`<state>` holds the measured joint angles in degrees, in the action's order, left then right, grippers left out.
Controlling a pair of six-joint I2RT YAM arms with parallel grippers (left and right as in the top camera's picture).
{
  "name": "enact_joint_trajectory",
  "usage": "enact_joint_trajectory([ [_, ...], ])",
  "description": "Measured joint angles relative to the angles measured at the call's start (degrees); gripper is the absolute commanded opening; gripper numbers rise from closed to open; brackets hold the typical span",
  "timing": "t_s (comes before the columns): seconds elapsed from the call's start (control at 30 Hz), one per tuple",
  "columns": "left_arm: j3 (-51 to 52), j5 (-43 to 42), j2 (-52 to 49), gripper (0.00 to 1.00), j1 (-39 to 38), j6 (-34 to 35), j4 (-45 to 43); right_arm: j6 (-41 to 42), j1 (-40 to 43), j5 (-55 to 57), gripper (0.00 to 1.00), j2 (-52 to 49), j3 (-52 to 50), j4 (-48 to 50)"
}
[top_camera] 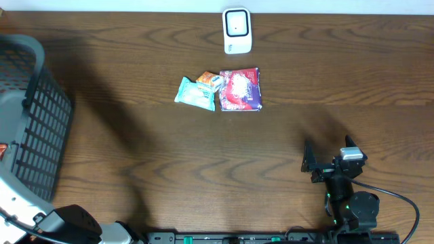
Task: Scan the item barcode
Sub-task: 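Reach into the basket and grasp the red candy bar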
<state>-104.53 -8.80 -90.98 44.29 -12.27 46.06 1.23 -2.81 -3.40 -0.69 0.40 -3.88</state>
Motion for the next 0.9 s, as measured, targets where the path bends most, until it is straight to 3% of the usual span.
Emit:
enact_joint_trajectory([
  [0.27, 2.0, 7.4, -4.5, 0.98, 0.1, -6.0, 0.0, 0.0, 0.0, 0.0, 0.99, 0.0, 0.0, 0.0],
  [0.53, 2.6, 9.7, -5.4, 0.98, 0.9, -11.7, 4.5, 0.0, 0.0, 0.0, 0.99, 0.0, 0.0, 0.0],
  [0.9, 7.1, 9.9, -18.1, 0.98, 10.1, -18.1, 6.2, 0.0, 0.0, 0.0, 0.99, 0.0, 0.0, 0.0],
])
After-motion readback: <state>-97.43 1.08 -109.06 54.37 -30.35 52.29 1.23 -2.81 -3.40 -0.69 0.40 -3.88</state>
